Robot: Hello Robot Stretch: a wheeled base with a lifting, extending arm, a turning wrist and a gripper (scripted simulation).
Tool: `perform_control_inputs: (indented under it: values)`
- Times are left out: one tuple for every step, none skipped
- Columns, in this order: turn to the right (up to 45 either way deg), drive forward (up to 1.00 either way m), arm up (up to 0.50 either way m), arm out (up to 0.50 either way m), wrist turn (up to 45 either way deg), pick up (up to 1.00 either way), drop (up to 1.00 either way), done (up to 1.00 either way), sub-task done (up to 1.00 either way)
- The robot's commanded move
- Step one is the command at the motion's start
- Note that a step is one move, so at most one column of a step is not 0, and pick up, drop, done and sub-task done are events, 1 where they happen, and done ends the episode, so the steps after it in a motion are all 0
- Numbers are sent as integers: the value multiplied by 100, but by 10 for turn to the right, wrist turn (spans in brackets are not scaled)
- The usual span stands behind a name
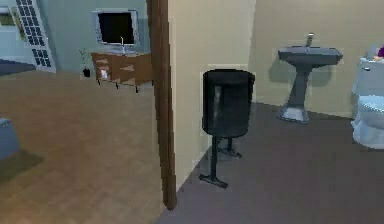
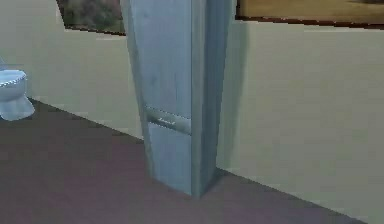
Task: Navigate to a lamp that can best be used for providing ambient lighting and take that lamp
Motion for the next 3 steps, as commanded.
perform_control_inputs:
  values:
    - [-300, 0, 0, 0, 0, 0, 0, 0, 0]
    - [0, 85, 0, 0, 0, 0, 0, 0, 0]
    - [90, 0, 0, 0, 0, 0, 0, 0, 0]
